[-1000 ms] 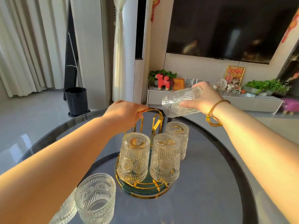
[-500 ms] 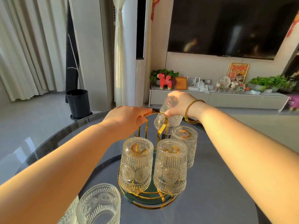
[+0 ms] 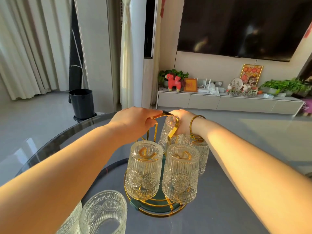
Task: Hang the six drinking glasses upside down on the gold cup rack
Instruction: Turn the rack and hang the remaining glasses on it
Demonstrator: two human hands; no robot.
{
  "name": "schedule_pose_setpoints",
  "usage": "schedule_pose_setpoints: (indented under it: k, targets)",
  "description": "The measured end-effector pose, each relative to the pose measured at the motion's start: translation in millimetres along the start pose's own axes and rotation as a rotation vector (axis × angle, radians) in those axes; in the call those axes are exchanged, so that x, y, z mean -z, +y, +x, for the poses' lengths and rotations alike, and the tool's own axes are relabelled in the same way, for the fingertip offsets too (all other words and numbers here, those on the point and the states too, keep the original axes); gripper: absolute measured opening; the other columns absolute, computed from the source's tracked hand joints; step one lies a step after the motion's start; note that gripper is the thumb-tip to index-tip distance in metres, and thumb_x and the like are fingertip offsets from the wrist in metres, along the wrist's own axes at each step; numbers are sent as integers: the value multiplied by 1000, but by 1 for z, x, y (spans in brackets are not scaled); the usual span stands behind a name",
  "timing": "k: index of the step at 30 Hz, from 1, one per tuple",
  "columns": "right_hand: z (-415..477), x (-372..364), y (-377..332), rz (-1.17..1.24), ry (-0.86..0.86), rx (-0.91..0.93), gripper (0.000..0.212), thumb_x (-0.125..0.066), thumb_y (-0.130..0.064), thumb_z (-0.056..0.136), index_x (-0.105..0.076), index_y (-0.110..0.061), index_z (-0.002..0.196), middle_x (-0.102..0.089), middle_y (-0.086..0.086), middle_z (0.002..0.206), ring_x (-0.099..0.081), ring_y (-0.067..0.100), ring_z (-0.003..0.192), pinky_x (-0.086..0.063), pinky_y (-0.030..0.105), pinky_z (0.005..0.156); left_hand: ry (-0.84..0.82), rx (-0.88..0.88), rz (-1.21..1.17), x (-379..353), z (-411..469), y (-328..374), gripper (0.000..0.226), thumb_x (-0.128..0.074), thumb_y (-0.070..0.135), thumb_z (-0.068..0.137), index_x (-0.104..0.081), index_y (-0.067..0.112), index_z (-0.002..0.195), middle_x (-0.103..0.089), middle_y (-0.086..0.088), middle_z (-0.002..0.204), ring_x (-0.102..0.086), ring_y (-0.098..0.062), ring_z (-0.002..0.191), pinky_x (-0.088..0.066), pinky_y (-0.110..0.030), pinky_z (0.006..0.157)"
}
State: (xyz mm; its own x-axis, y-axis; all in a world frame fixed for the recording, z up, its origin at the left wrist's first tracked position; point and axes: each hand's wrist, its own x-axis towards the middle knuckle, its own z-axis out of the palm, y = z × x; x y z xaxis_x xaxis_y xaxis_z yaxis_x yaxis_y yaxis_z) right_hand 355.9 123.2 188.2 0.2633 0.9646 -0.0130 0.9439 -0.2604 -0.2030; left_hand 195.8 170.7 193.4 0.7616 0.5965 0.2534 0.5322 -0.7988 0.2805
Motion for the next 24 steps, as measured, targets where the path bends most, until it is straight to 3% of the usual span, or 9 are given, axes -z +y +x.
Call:
schedule_pose_setpoints:
  k: [3, 4, 6, 9, 14, 17, 19, 24]
  targets:
    - [-2, -2, -1, 19, -6, -24, 33, -75, -23, 64, -43, -23, 67, -48, -3, 75, -49, 21, 80, -45, 31, 68, 1, 6, -10, 1, -2, 1, 39, -37, 26, 92, -36, 38, 129, -65, -4, 114, -62, -23, 84, -53, -37, 72]
    - [-2, -2, 1, 18, -14, -34, 31, -75, -23, 64, -48, -19, 79, -53, 2, 87, -50, 22, 86, -47, 32, 72, 1, 9, -12, 1, -3, 1, 38, -37, 26, 92, -37, 38, 129, -66, -4, 114, -62, -24, 87, -54, -38, 74]
    - [-5, 0, 3, 9, -15, -39, 58, -75, -23, 65, -48, -14, 115, -52, 10, 120, -51, 26, 105, -47, 37, 88, 3, 20, -14, 1, -4, 3, 38, -36, 26, 93, -37, 38, 128, -65, -5, 114, -62, -26, 92, -54, -39, 76]
    - [-16, 7, 4, 75, 26, -76, 74, -71, -22, 69, -33, -17, 133, -38, 10, 142, -37, 28, 127, -37, 42, 105, 5, 32, 12, 3, -6, 5, 36, -35, 28, 93, -39, 39, 127, -65, -6, 116, -61, -28, 97, -53, -40, 78]
    - [-50, 24, -2, 148, 141, -17, 53, -61, -17, 79, -41, -20, 128, -43, 8, 139, -38, 25, 126, -33, 33, 102, -37, 86, -164, 6, -9, 10, 32, -36, 25, 93, -50, 29, 121, -66, -6, 112, -59, -24, 89, -50, -37, 78]
    - [-63, 26, -16, 65, 197, 2, 41, -59, -16, 80, -51, -18, 120, -58, 7, 124, -51, 24, 110, -39, 29, 89, -59, 117, -281, 10, -9, 10, 31, -39, 21, 91, -55, 24, 118, -64, 2, 102, -56, -17, 77, -46, -24, 64]
    - [-63, 28, -26, -57, 223, -3, 32, -54, -12, 83, -56, -15, 115, -63, 10, 114, -55, 28, 103, -42, 31, 86, -66, 131, -299, 13, -10, 10, 29, -40, 18, 90, -59, 22, 112, -61, 5, 95, -55, -15, 80, -40, -16, 58]
    - [-57, 29, -36, -178, 225, -24, 26, -44, -10, 87, -64, -10, 104, -66, 16, 110, -57, 33, 101, -47, 35, 88, -72, 151, -290, 14, -14, 8, 23, -46, 15, 84, -68, 19, 91, -65, -4, 95, -54, -20, 76, -40, -21, 56]
